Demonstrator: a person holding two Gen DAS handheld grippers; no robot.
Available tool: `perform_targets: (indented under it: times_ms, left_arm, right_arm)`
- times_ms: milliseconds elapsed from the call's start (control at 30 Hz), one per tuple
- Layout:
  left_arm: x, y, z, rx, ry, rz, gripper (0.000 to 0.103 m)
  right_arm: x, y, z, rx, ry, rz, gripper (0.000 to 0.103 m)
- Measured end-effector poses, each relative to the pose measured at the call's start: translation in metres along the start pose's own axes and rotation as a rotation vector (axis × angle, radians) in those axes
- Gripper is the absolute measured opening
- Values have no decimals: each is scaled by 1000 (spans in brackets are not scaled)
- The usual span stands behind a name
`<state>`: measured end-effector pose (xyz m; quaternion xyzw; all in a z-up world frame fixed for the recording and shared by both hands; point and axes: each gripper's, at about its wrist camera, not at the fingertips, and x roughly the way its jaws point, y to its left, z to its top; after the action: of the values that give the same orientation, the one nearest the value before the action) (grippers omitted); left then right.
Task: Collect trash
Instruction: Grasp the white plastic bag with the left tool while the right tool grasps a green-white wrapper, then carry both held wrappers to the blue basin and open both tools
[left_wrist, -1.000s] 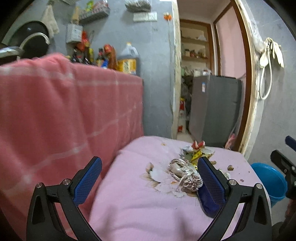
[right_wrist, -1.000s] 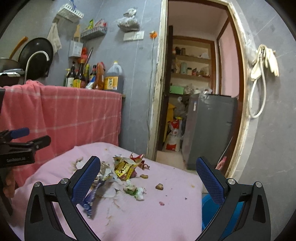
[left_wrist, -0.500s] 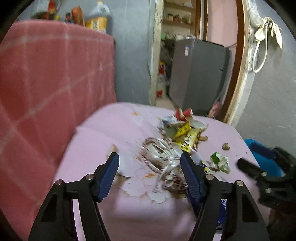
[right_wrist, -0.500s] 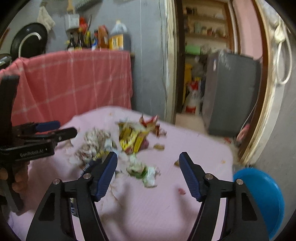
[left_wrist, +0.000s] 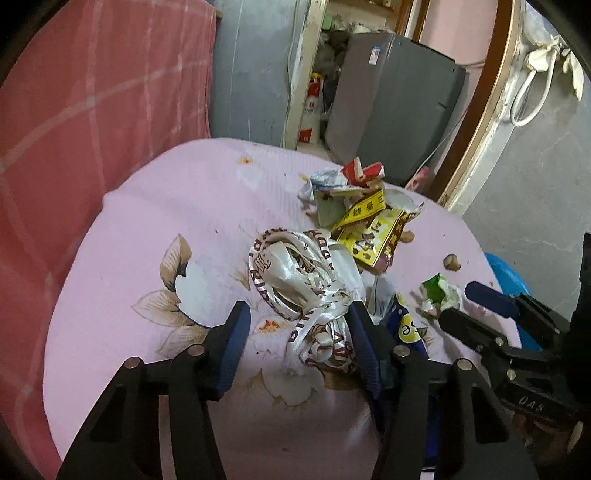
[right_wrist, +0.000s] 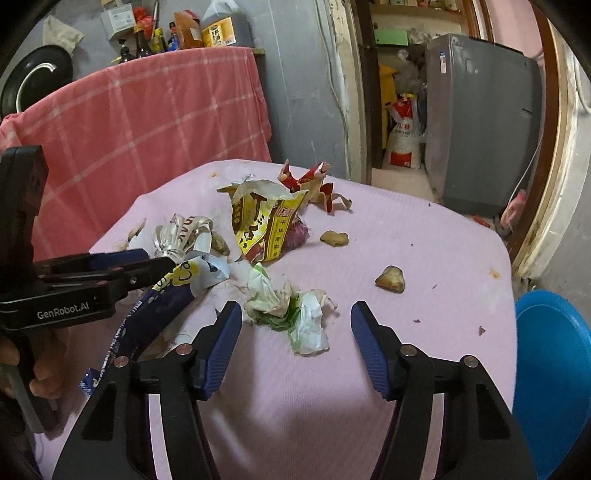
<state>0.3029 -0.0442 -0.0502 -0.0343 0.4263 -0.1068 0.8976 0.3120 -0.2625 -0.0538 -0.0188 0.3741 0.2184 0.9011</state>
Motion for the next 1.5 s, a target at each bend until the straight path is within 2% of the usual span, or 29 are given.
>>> perform_targets:
  times_ms: [133,167,200,300,500,600,767,1033,1200,1500]
  left_arm:
    - [6,-6,3,50,29,27,47]
    - [7,-7,3,59,36,28,43]
    - [8,-7,3,65,43,23,35]
    - [11,-7,3,51,67,-27,17]
    - [7,-2,3,-2,70,-57,9]
    - [-2,3,1,-38,46,-77,8]
    - [-26,4,-11,-34,-46,-59,7]
    - [-55,2,-31,-42,-98,-68,7]
    - [-65,5,-41,-67,-92,-84,7]
    - [-79,6,-58,-100,-90,-99,7]
  right_arm:
    - [8,-3,3,18,19,19,60]
    - [11,-4,4,21,26,23,60]
    - [14,-4,5,24,33,26,56]
    - [18,-5,4,31,49,38,44]
    - [13,-3,1,32,37,46,31]
    - [9,-3,-2,37,26,50,26]
    - [-6,-2,-5,39,-27,53,24]
    - [-48,22,-18,-72,-155,-19,24]
    - [-60,34,-30,-97,-154,-30,24]
    - [-66,35,-47,-44,-126,-5,25]
